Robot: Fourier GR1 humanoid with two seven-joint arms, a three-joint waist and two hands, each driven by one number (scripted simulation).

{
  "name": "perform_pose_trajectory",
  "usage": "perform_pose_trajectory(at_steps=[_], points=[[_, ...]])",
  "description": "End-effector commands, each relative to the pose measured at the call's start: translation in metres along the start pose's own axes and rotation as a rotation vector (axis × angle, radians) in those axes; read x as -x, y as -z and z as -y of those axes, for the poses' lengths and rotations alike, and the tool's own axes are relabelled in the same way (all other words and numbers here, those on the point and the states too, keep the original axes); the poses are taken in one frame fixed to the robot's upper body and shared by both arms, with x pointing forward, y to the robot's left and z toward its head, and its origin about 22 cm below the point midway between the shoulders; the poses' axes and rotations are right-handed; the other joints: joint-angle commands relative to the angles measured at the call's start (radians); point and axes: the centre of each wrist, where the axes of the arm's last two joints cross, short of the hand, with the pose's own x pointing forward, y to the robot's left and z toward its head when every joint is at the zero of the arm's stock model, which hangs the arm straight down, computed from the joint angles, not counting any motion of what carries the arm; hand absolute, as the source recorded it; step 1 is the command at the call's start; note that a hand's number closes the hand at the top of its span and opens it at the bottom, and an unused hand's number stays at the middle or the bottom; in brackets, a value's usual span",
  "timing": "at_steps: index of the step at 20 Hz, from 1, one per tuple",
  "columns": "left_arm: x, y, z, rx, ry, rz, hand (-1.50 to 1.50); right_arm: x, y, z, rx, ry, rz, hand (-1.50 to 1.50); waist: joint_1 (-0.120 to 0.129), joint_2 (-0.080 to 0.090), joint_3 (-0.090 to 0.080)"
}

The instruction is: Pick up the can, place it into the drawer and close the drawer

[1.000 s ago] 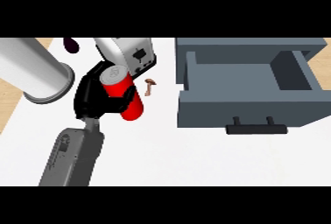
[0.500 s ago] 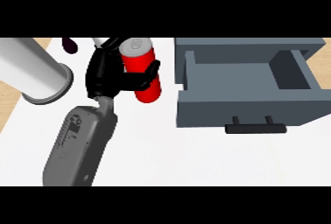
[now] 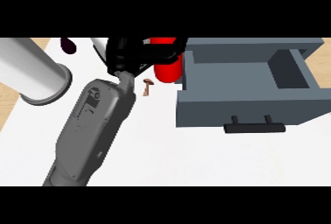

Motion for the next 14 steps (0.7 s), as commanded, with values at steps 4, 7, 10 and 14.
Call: perform_pose_trajectory(at_steps=[4,7,10,14], points=[[-0.012,0.015,0.045,0.013,0.007,-0.018,1.50,-0.002,0.010,0.006,0.000,0.006,0.009,-1.50,-0.005,0.001,0.000],[-0.015,0.036,0.055,-0.009,0.040,-0.002,1.50,-0.004,0.006,0.005,0.001,-0.002,0.016,-1.50,-0.020,0.005,0.000],[-0.014,0.040,0.057,0.010,0.030,0.003,1.50,-0.004,0.026,0.002,0.011,-0.006,0.016,-1.50,-0.006,0.004,0.000],[-0.012,0.033,0.083,0.001,0.056,-0.006,1.50,-0.005,0.013,-0.001,-0.008,0.021,0.015,-1.50,-0.021,0.003,0.000]])
